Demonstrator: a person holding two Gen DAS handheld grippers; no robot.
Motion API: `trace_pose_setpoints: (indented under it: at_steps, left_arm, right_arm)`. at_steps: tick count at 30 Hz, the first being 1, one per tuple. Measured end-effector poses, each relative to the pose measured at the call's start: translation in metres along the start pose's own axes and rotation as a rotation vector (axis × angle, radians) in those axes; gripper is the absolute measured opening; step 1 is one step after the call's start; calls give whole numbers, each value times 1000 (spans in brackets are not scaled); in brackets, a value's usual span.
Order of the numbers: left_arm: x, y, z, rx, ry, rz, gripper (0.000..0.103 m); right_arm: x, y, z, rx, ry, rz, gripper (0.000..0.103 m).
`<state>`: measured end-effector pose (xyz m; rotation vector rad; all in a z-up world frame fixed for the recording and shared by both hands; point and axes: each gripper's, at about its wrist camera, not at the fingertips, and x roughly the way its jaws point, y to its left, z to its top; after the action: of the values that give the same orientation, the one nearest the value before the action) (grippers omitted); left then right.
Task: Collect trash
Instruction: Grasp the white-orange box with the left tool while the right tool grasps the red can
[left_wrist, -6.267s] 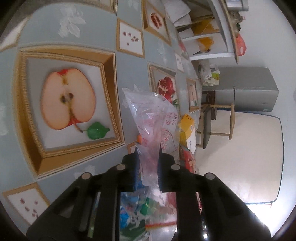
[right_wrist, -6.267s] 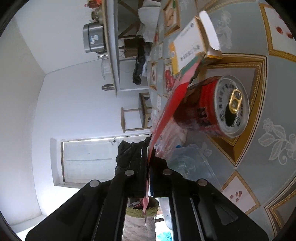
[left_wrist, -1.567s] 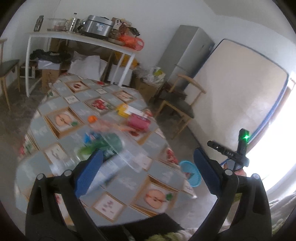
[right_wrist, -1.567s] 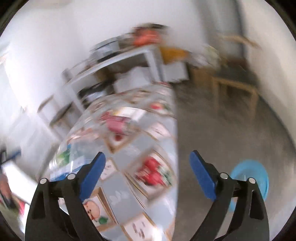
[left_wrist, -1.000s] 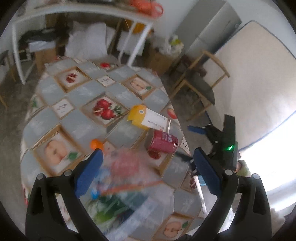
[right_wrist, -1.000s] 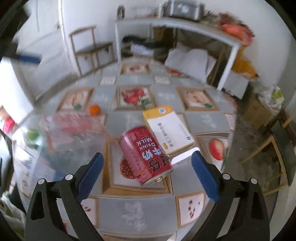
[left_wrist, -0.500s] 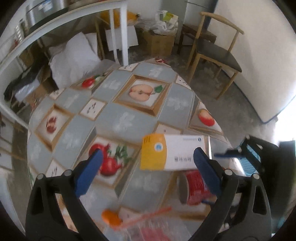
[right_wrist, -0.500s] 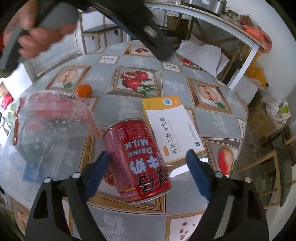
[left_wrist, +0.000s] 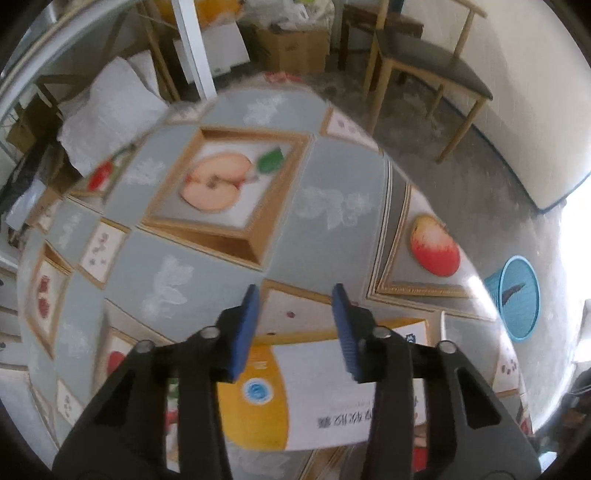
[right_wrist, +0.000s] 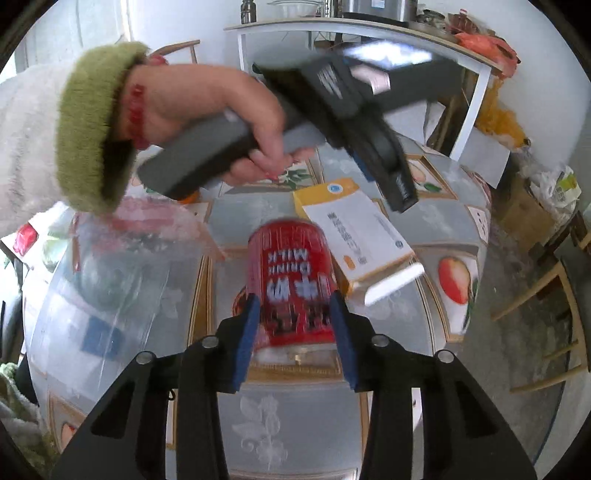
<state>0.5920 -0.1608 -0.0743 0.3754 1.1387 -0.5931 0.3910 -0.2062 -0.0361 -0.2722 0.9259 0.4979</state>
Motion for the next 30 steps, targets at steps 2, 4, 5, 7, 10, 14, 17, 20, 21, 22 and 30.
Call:
trace_pose_setpoints:
  at_steps: [2, 4, 5, 7, 10, 14, 17, 20, 21, 22, 30]
  left_arm:
    - [7, 0, -4, 1, 10, -5, 30]
    - [11, 4, -9, -10, 42, -9, 28]
    - [13, 7, -12, -23, 65, -5, 27]
    - [10, 16, -18, -49, 99, 6, 26]
    - [4, 33, -31, -124, 152, -43, 26]
    - [-3, 57, -52, -181, 207, -72, 30]
    - [-10, 68, -71, -171, 226, -86, 44]
    - [-23, 76, -88, -146, 196, -100, 56]
    - [-27, 78, -91, -139, 180, -104, 62]
    - [-32, 79, -94, -131, 158, -109, 64]
    - [-60, 73, -101, -49, 51, -156, 78]
  right_arm:
    - [-3, -1, -5, 6, 0, 13, 39]
    - [-5, -2, -7, 15, -7, 26, 38]
    - [-6, -2, -8, 18, -9, 30, 38]
    - [-7, -3, -9, 19, -18, 36, 39]
    - [-7, -5, -9, 24, -28, 56, 39]
    - [-8, -4, -8, 12, -42, 64, 39]
    - [-11, -1, -6, -6, -44, 66, 43]
    - [-20, 2, -1, -52, -73, 65, 64]
    - [-22, 4, 1, -78, -84, 74, 68]
    - [-24, 8, 4, -97, -87, 79, 72]
    - [9, 47, 24, -321, 23, 183, 78]
